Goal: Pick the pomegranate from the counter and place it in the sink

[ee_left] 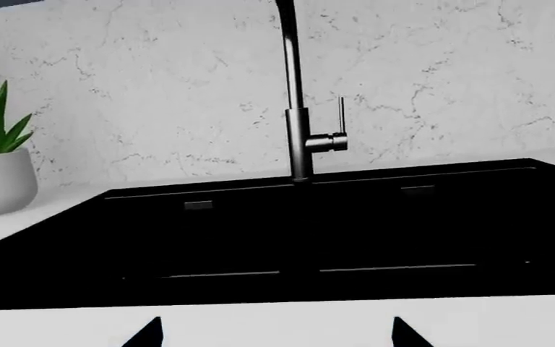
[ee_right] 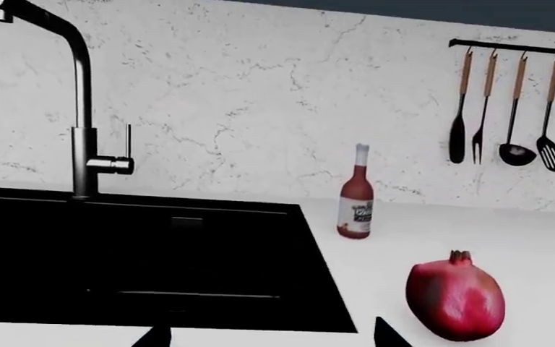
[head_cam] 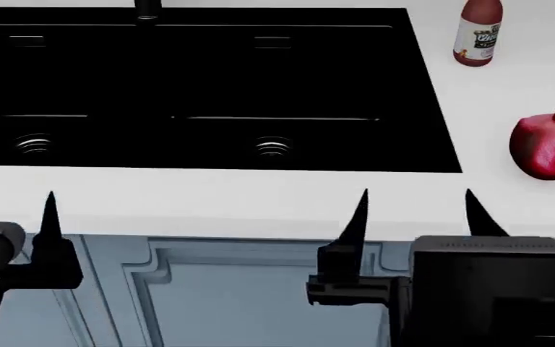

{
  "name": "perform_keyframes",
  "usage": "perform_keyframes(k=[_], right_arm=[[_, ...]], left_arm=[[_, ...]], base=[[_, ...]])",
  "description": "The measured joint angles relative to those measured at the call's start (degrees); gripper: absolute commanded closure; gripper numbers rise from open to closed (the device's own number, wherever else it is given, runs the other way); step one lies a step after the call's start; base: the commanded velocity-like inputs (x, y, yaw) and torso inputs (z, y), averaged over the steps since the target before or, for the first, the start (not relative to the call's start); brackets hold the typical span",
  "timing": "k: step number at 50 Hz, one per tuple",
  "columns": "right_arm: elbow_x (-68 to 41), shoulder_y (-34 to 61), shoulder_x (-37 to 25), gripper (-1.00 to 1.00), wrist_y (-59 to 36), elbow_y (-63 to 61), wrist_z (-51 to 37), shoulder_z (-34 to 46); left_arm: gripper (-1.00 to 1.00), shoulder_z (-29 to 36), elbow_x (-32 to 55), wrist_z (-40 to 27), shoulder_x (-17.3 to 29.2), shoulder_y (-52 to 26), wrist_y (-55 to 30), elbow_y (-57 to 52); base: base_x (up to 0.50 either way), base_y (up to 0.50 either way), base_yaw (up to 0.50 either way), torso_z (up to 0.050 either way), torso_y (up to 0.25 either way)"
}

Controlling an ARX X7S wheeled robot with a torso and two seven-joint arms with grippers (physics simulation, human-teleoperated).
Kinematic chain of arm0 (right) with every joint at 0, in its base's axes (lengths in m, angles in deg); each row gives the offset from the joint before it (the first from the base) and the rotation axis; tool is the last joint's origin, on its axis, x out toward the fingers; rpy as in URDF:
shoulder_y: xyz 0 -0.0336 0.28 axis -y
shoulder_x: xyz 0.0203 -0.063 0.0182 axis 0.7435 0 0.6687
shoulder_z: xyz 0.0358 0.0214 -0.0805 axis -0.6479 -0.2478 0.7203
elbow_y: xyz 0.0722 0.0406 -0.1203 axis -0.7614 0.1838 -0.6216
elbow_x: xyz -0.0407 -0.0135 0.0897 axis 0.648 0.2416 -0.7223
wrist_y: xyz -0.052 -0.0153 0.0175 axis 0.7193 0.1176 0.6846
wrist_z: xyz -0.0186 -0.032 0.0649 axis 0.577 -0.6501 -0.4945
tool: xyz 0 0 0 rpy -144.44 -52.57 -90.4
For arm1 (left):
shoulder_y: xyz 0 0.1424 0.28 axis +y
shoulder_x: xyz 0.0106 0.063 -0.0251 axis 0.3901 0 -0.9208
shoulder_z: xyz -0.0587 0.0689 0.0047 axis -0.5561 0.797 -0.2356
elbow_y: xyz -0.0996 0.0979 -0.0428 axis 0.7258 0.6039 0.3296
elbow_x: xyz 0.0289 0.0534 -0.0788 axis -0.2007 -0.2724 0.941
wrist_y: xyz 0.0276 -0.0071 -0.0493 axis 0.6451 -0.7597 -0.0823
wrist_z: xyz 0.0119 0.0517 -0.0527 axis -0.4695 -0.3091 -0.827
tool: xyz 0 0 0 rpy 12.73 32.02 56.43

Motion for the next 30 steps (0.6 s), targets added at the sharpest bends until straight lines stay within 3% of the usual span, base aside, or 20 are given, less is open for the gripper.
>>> perform_keyframes(k=[30], right_arm=[[-5.56, 16.46, -2.99, -1.00, -16.74, -3.07, 1.34, -3.22]], left_arm=[[-1.00, -1.18, 1.19, 0.21, 3.99, -15.55, -11.83, -0.23]], base=[[0.00, 0.00, 0.00, 0.000, 0.000]])
